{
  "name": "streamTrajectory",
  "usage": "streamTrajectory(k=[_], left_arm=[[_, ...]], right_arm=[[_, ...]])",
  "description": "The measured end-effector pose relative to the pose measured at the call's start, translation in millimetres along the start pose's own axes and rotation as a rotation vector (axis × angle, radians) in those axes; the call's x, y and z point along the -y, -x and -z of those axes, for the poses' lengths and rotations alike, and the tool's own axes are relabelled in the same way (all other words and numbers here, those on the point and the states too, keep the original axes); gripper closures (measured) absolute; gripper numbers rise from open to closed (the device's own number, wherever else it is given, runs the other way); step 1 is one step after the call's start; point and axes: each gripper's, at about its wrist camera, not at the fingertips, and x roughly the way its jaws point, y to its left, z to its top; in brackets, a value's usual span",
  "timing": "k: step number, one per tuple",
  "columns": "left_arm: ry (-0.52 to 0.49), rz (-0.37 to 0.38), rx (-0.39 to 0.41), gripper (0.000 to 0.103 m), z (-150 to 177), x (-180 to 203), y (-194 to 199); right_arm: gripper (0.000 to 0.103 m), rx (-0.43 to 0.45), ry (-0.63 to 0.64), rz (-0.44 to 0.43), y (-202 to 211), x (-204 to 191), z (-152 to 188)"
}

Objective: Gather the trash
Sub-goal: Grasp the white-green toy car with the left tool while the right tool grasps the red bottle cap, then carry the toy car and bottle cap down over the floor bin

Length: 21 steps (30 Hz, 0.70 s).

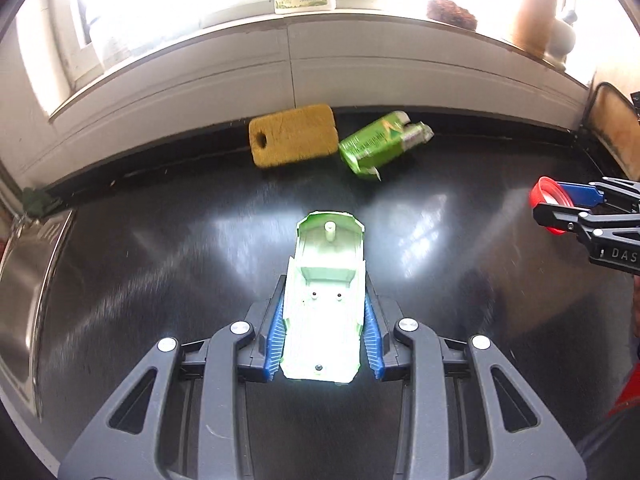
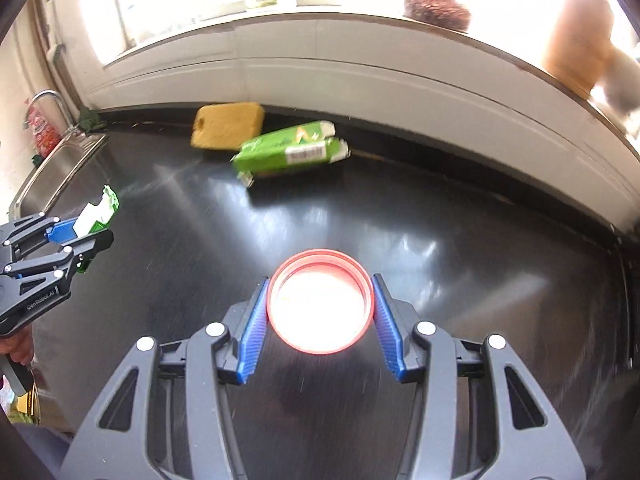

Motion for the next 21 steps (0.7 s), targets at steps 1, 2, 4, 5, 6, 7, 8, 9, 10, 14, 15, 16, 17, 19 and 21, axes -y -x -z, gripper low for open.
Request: streamTrajectory(k=[1,2,4,5,6,7,8,9,10,14,15,16,17,19,21], left_arm=[[0.001,0.003,-0.002,0.070,12,3,7],[-0.002,0.007,-0.004,0.070,20,9,14],[-0.010,0.013,-0.006,0.070,33,16,25],[-0.016,0.015,-0.008,0.070,39,20,30],[-0.019,0.017,-0.007,0.070,44,22,35],[-0.021,0.019,-0.005,0.070,48,25,39],[-0.023,0.020,-0.002,0.070,51,27,42],[-0.028,0.021,0.003,0.070,52,29,46],[-0.031,0.019,0.007,0.070,54,30,48],[-0.030,0.013,0.024,0.070,60,34,59],[-0.026,0.008,0.030,0.070,61,34,63],[-0.023,0.005,0.033,0.070,62,33,65],[-0.018,0.000,0.036,0.070,62,31,67],[-0.003,-0.015,0.043,0.070,64,27,73],[0.021,-0.030,0.050,0.070,67,20,79]], right_arm=[[0.054,-0.001,-0.003,-0.001,8,5,3],[0.054,-0.002,-0.005,-0.001,13,5,9],[0.054,-0.003,-0.012,0.000,27,2,29],[0.054,-0.006,-0.015,0.001,33,1,37],[0.054,-0.007,-0.018,0.001,38,-1,44],[0.054,-0.005,-0.020,0.000,41,0,46],[0.054,-0.002,-0.021,0.000,44,-1,48],[0.054,0.001,-0.021,0.002,48,-1,52],[0.054,0.006,-0.023,0.004,52,-2,55],[0.054,0.028,-0.023,0.003,63,-5,60],[0.054,0.031,-0.021,0.002,64,-6,60],[0.054,0.038,-0.016,0.001,67,-7,60],[0.054,0.041,-0.011,-0.002,68,-8,58],[0.054,0.050,0.001,-0.011,72,-13,55],[0.054,0.060,0.024,-0.030,75,-22,48]])
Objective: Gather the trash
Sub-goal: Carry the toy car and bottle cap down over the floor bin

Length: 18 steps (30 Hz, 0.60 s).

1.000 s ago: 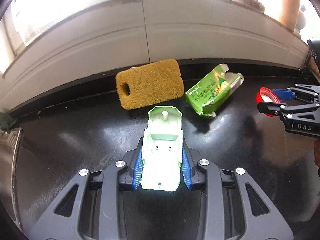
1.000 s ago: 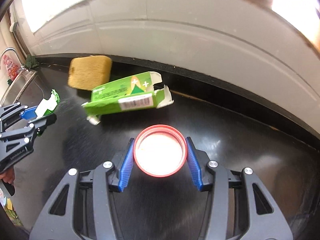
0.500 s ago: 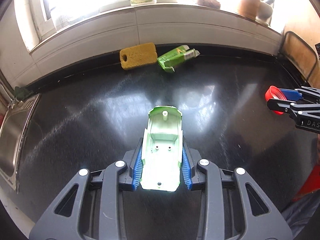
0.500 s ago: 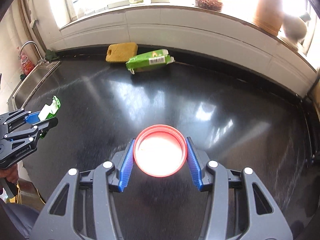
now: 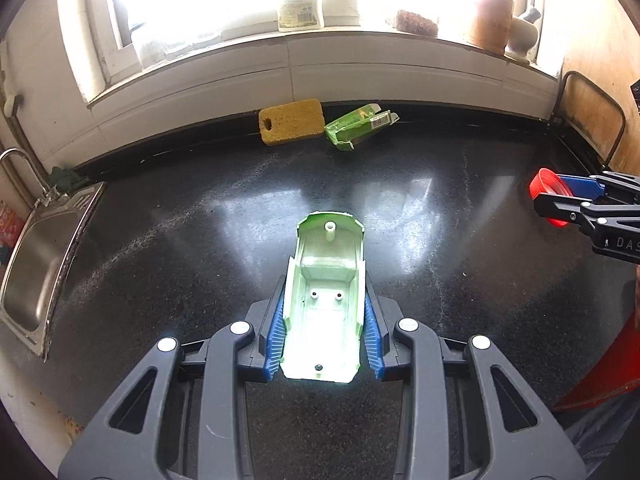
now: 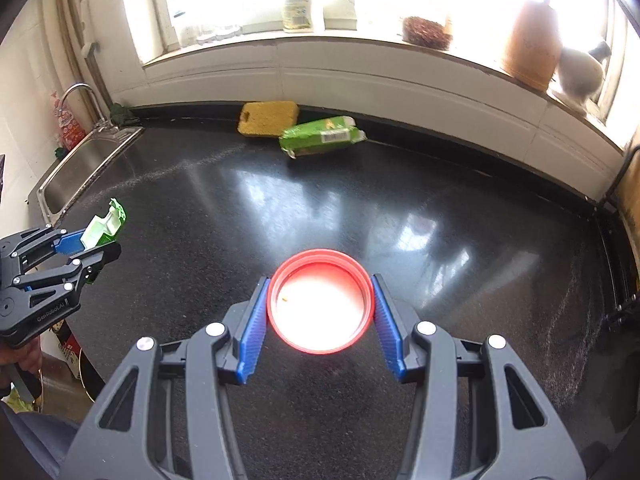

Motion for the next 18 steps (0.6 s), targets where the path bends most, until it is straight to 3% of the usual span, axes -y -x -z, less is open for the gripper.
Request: streamTrajectory(k=[3,9,18], left_arm=[[0.042,-0.041,0.007,0.070,7,-16,10],[0.191,-0.168,0.011,0.070,35,-71,40],[0.502,-0.435,-0.029,0.070,128,-165,110]], right_arm=[[0.054,0.008,0.030,-0.042,0,-16,-13],[0.054,0.013,0.174,-0.175,-12,-86,-40],[0.054,-0.013,0.490,-0.461,-28,-255,-55]])
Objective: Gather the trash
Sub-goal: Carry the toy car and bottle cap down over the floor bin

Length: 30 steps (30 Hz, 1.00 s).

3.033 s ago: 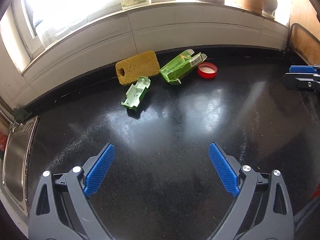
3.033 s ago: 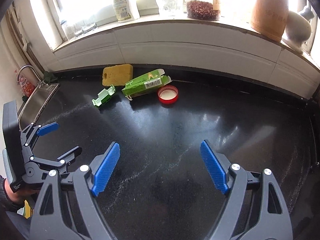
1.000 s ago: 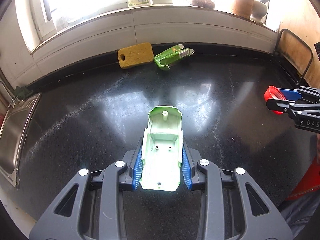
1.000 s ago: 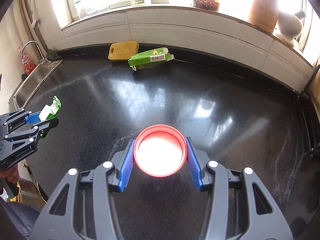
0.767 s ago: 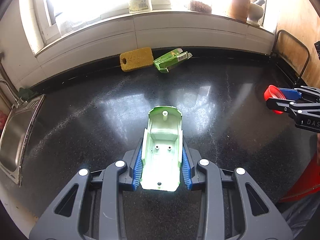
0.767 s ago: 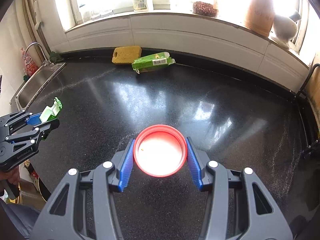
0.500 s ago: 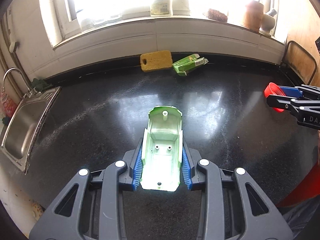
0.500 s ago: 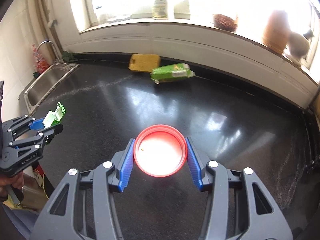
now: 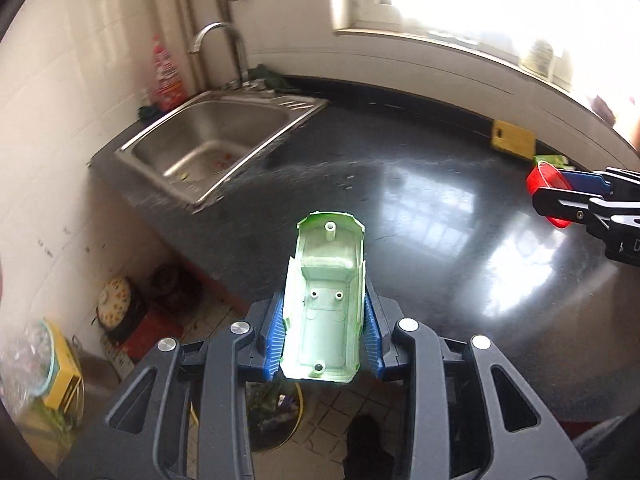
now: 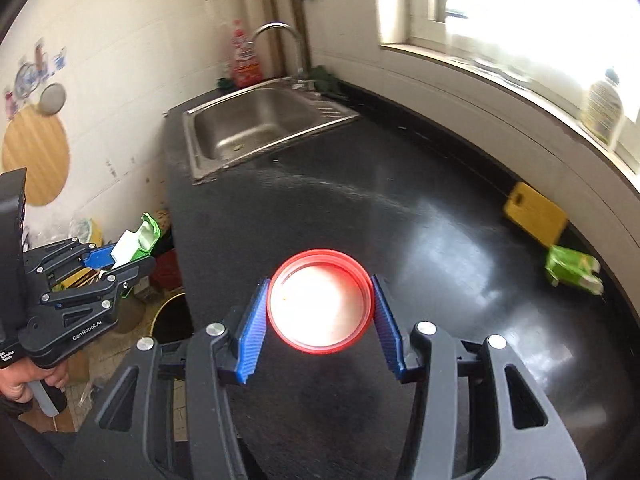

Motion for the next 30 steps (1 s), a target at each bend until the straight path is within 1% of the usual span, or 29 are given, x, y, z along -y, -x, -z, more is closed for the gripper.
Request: streamTrajectory(k=[3,7,9,13,16,18,22,26,28,29,30], left_arm=[[0.114,-0.088,-0.023,0.070,21,-47,10],[0.241,-0.193,-0.050,0.070,52,-97,26],[0.300,-0.235,-0.064,0.070,67,-117,34],[0.385,-0.290,-0.091,0.070,92,-141,42],[0.426,-0.308,-0.108,0.070,103,-153,44],[0.442,-0.311,-0.119,0.070,108,-158,41],[0.461,-0.298,-0.144,0.070,115,-163,29],[0.487,-0.239,-0.189,0.070,130,-170,-7],[0.479,-0.237,-0.225,0.070,142,-174,-26],[0.487,-0.226,-0.252,0.070,147,-176,-37],[0.503,-0.215,-0.262,0.070,150,-178,-42]], right_arm=[[0.054,-0.018,0.094,-0.095,-25,-47,-19],[0.054,-0.046,0.215,-0.203,-51,-107,-33],[0.054,-0.058,0.263,-0.248,-60,-134,-36],[0.054,-0.086,0.350,-0.325,-77,-183,-39],[0.054,-0.103,0.397,-0.364,-85,-208,-37],[0.054,-0.115,0.416,-0.381,-90,-218,-38],[0.054,-0.158,0.444,-0.404,-104,-239,-36],[0.054,-0.207,0.450,-0.427,-132,-259,-30],[0.054,-0.246,0.448,-0.435,-152,-270,-25],[0.054,-0.263,0.456,-0.434,-160,-274,-22],[0.054,-0.285,0.467,-0.432,-169,-279,-19]])
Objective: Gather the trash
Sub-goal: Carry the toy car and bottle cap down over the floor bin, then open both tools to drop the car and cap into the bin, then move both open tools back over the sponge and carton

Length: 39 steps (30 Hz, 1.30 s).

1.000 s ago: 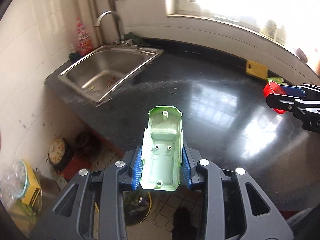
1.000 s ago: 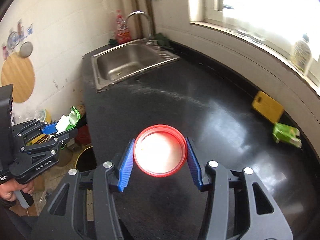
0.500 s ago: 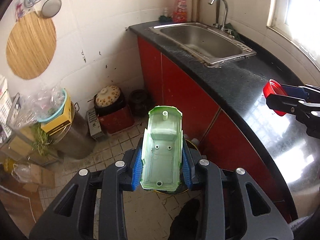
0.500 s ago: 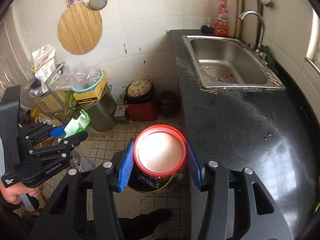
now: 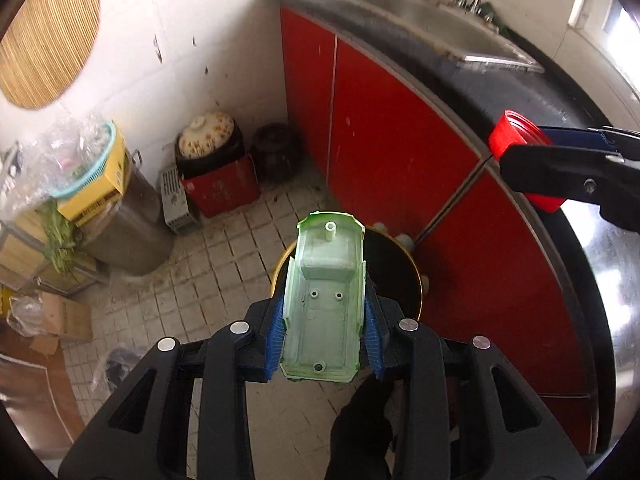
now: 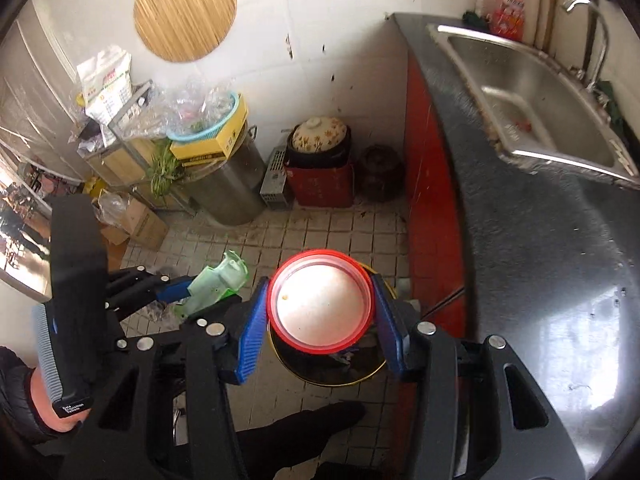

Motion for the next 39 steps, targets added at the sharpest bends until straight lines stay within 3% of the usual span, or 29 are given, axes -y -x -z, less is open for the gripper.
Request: streamTrajectory(k=[10,11,12,13,14,20,31,36,39], left_arm=[[0.007,0.020,-0.029,0.070,9,-11,-17],[0.009,0.029,-0.026,0.065,9,-12,-18],[0.014,0.038,-0.026,0.046,8,-13,-19],[0.019,0.036,-0.022,0.033,8,-14,-18],[0.027,0.034,-0.010,0.023,8,-14,-17],[0.045,0.043,0.016,0.022,4,-11,-7],[-0.034,0.056,0.077,0.022,-15,19,19],[-0.160,0.084,0.134,0.017,-30,62,41],[-0.270,0.142,0.163,0.016,-43,104,52]], right_arm=[[0.054,-0.067,0.004,-0.014,-37,-1,-3],[0.054,-0.069,0.004,-0.018,-39,-2,-4],[0.047,-0.072,0.004,-0.022,-40,-2,-5],[0.034,-0.073,0.005,-0.024,-40,-1,-6],[0.029,-0.062,0.004,-0.022,-38,0,-8],[0.027,-0.023,0.003,-0.036,-23,1,-15],[0.026,0.069,-0.051,-0.001,30,22,-6],[0.025,0.171,-0.152,0.110,91,59,16],[0.023,0.248,-0.260,0.230,142,94,48]])
